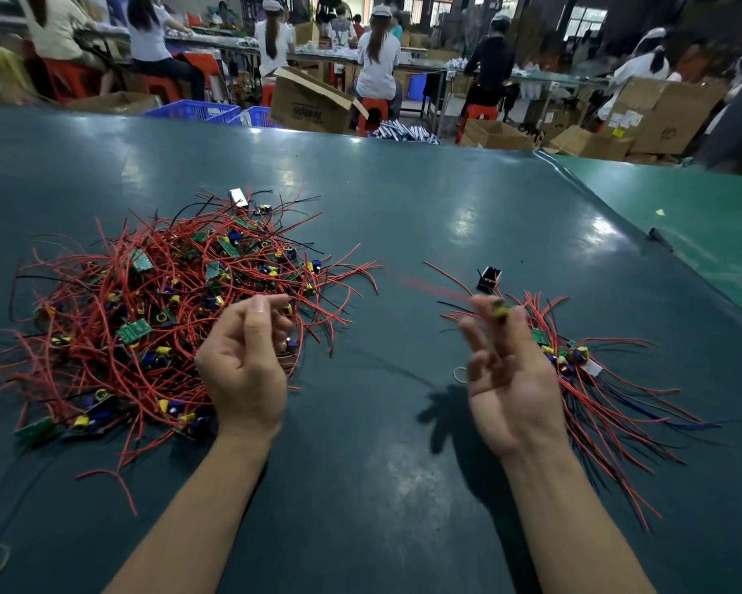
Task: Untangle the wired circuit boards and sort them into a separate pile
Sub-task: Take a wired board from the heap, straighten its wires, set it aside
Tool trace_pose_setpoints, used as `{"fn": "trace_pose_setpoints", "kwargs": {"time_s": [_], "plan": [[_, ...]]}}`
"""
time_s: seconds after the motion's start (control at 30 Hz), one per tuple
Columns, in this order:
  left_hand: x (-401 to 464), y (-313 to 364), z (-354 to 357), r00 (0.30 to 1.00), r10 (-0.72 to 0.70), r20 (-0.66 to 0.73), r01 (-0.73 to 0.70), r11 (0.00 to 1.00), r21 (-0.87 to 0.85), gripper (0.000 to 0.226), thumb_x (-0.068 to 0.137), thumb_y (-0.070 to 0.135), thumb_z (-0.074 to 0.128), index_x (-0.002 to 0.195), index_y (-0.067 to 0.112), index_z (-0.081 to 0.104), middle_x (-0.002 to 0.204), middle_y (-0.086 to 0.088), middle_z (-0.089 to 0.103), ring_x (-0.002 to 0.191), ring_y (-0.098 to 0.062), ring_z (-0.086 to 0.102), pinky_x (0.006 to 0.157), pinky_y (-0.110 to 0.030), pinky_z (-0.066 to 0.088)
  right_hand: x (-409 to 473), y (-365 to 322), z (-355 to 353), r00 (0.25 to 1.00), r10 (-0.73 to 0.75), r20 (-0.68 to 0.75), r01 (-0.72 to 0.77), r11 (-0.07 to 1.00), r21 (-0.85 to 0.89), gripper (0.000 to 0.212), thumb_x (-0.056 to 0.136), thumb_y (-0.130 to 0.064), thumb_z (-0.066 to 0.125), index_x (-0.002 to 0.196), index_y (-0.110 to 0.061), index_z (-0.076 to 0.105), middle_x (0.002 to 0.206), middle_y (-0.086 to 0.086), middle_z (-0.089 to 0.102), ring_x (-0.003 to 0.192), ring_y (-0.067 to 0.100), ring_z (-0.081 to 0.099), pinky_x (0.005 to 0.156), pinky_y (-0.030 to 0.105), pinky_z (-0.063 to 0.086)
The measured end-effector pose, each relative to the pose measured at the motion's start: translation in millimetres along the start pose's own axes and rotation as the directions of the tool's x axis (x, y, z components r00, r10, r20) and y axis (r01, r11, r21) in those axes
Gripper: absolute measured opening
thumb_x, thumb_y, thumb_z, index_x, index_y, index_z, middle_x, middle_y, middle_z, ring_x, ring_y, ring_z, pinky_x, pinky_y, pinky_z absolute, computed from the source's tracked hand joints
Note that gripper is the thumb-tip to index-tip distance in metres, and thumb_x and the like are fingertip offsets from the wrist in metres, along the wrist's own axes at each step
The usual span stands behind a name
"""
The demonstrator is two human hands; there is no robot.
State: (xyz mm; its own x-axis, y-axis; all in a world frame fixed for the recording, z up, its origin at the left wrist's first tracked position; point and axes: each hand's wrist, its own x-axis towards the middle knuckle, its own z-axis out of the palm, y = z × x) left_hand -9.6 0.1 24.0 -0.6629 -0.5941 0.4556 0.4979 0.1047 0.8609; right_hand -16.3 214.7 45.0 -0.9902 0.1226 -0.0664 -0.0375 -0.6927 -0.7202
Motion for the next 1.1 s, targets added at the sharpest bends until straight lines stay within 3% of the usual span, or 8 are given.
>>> {"fn": "trace_pose_setpoints", "kwargs": {"time_s": [0.1,0.2,0.33,0.43,0.53,0.77,1.0,1.1], "plan": [[-0.1,-4.2,-0.3,0.998,0.063,-0.02,-0.058,0.981,0.186,0.022,0.098,0.024,0.047,0.089,0.03,0.066,0.078,0.006,0.066,0.069,-0.005,0.059,0.062,-0.022,0.046,3.5,-5.4,-4.0,0.992,0.027,-0.123,0.01,0.957,0.291,0.038,0.096,-0.033,0.052,0.124,-0.008,0.062,0.13,0.0,0.064,0.101,0.016,0.071,0.059,0.013,0.054],[-0.1,-8.8,-0.9,0.993,0.119,0.024,-0.119,0.909,0.401,0.014,0.094,0.024,0.052,0.095,0.026,0.066,0.089,0.004,0.065,0.078,-0.016,0.056,0.068,-0.033,0.047,6.8,-1.4,-7.8,0.981,0.06,-0.184,0.004,0.944,0.33,0.045,0.099,-0.023,0.052,0.139,-0.002,0.046,0.138,0.005,0.055,0.099,0.02,0.071,0.061,0.015,0.056],[1.7,-13.0,-6.1,0.965,0.221,0.139,-0.249,0.612,0.751,0.023,0.087,0.022,0.057,0.104,0.011,0.067,0.104,-0.007,0.063,0.104,-0.025,0.047,0.092,-0.042,0.039,8.0,1.4,-13.2,0.971,0.093,-0.222,-0.03,0.962,0.272,0.032,0.098,-0.019,0.054,0.126,-0.002,0.054,0.127,0.01,0.065,0.088,0.026,0.074,0.055,0.02,0.056],[7.9,-17.0,-9.8,0.992,0.05,0.115,-0.125,0.433,0.892,0.04,0.086,0.024,0.063,0.124,0.011,0.06,0.126,-0.015,0.055,0.121,-0.035,0.04,0.099,-0.049,0.034,6.7,1.7,-13.4,0.974,0.106,-0.199,-0.069,0.981,0.181,0.012,0.095,-0.017,0.056,0.102,-0.008,0.062,0.11,0.008,0.074,0.077,0.023,0.074,0.049,0.02,0.052],[10.1,-20.0,-9.4,0.989,-0.054,0.141,-0.117,0.308,0.944,0.05,0.089,0.027,0.059,0.136,0.012,0.052,0.128,-0.01,0.059,0.124,-0.031,0.039,0.101,-0.048,0.028,5.5,4.1,-10.2,0.975,0.132,-0.176,-0.115,0.988,0.107,0.011,0.094,-0.018,0.056,0.101,-0.013,0.063,0.098,0.005,0.075,0.069,0.019,0.07,0.047,0.018,0.047],[10.6,-22.4,-13.5,0.987,0.016,0.161,-0.155,0.364,0.918,0.016,0.089,0.016,0.064,0.097,0.023,0.075,0.103,-0.001,0.069,0.108,-0.029,0.049,0.094,-0.044,0.029,4.6,3.9,-8.8,0.969,0.164,-0.185,-0.154,0.986,0.071,0.013,0.093,-0.017,0.054,0.099,-0.013,0.066,0.082,0.002,0.074,0.058,0.015,0.065,0.045,0.017,0.043],[9.0,-7.8,-11.9,0.917,0.378,0.122,-0.321,0.524,0.789,0.024,0.088,0.002,0.06,0.109,0.013,0.065,0.103,-0.006,0.066,0.088,-0.022,0.059,0.08,-0.031,0.031,2.1,5.7,-6.7,0.972,0.188,-0.138,-0.194,0.981,-0.029,0.016,0.091,-0.017,0.054,0.096,-0.013,0.069,0.075,0.0,0.071,0.055,0.013,0.062,0.044,0.017,0.043],[7.2,-5.8,-11.6,0.93,0.336,0.147,-0.327,0.577,0.749,0.026,0.079,-0.005,0.064,0.102,0.007,0.059,0.106,-0.015,0.055,0.087,-0.029,0.058,0.078,-0.045,0.049,0.0,8.0,-4.9,0.97,0.231,-0.074,-0.237,0.968,-0.084,0.018,0.087,-0.019,0.056,0.098,-0.014,0.07,0.077,0.001,0.071,0.055,0.014,0.06,0.043,0.019,0.042]]}}
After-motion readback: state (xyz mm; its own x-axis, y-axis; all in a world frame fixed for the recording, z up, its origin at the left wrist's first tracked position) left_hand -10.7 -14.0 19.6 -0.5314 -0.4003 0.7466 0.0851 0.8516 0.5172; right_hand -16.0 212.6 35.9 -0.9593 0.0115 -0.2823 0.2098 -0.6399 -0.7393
